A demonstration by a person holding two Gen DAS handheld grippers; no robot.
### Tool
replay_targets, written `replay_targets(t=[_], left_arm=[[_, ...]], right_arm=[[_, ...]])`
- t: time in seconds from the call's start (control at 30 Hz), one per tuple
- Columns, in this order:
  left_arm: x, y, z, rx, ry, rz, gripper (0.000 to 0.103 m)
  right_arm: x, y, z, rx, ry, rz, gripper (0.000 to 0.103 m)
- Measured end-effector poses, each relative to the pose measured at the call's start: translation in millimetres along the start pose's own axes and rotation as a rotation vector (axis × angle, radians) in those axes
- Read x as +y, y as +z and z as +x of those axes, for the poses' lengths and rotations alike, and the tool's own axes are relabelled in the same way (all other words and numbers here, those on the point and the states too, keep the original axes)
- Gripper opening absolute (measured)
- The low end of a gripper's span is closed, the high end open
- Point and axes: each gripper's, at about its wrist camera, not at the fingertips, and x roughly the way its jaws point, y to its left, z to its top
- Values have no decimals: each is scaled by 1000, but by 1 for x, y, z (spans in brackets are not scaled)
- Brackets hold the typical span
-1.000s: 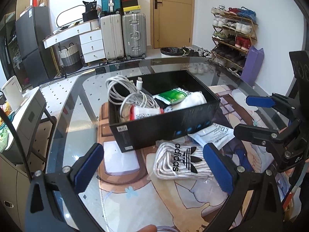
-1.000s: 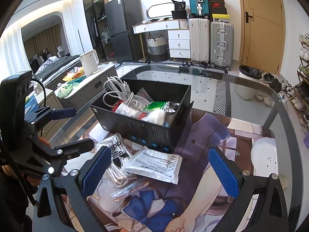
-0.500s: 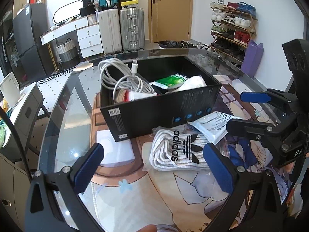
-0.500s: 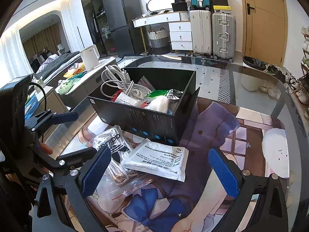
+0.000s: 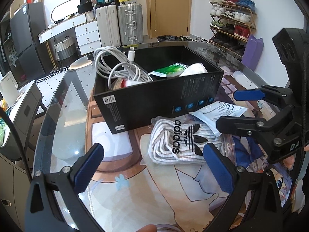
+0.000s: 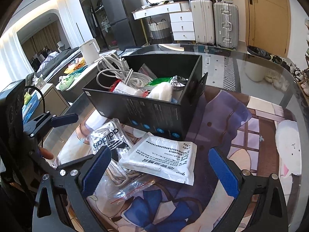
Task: Organize soft objects
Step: 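Move both open grippers back toward the adidas rope bag and white packet, then close right gripper on white medicine packet while left gripper grasps bagged adidas rope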
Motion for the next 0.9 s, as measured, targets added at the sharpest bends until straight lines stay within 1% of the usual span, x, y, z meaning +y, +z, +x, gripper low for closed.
replay_targets(t=[0.23,0.4,0.47,0.67,0.9], left_arm=[[-2,-1,4,13,1,6,103],[-2,-1,5,16,-1,5,103],[-4,0,6,17,-5,5,103],[-4,0,8,21,-9,3,103],[-3,0,9,23,-7,-4,103]], right_arm=[[-2,1,17,54,-42,4,102],[-13,-2,20,76,-66,27,102],[-18,-3,21,90,-98,22,102],[-22,-3,23,101,-151,-10,102],[-17,3,32,116,-128,-65,102]])
